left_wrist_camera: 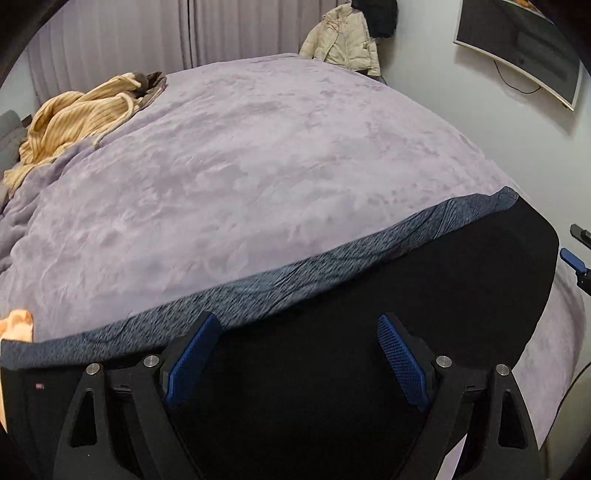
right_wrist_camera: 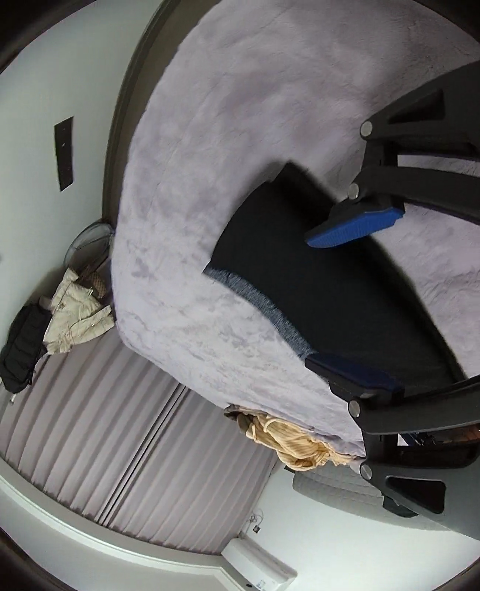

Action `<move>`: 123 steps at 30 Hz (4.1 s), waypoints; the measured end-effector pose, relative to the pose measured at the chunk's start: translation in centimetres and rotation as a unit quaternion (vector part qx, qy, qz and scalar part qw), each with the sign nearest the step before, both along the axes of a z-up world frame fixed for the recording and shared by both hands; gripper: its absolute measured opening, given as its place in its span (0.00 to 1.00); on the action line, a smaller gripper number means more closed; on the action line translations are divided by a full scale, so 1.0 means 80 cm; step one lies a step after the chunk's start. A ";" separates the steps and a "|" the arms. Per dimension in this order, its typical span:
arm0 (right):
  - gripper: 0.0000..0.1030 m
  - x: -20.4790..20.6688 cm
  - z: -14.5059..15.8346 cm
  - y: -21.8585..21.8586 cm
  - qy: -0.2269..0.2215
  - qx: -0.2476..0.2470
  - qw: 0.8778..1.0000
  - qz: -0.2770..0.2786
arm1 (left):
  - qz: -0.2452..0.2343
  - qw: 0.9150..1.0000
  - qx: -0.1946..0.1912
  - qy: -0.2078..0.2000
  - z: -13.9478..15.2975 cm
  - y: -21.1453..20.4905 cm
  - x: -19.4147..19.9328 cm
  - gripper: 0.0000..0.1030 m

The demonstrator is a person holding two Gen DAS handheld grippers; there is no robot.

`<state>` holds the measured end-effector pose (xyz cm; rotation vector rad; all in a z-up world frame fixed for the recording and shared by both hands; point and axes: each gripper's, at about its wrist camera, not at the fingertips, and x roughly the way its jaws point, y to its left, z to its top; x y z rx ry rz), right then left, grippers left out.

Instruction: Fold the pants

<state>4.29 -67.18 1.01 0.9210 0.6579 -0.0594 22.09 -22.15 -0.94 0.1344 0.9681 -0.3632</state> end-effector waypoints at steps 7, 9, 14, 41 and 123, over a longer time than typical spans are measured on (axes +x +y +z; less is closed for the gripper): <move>0.09 0.038 -0.040 0.007 0.035 0.035 0.999 0.021 | 0.011 1.000 0.003 -0.006 0.012 0.019 -0.014 0.86; 0.09 0.027 -0.037 0.012 0.029 0.025 0.999 0.017 | 0.011 1.000 0.007 -0.007 0.008 0.022 -0.018 0.86; 0.09 -0.002 -0.070 0.004 0.051 0.034 0.998 0.021 | 0.022 0.999 0.029 0.020 -0.039 0.039 -0.024 0.86; 0.38 0.069 -0.054 0.106 0.001 -0.079 0.997 0.022 | 0.085 0.995 0.043 -0.011 0.001 0.072 0.052 1.00; 0.51 0.048 -0.078 0.501 0.092 0.132 0.947 0.278 | 0.242 0.964 -0.097 -0.059 -0.078 0.462 -0.077 1.00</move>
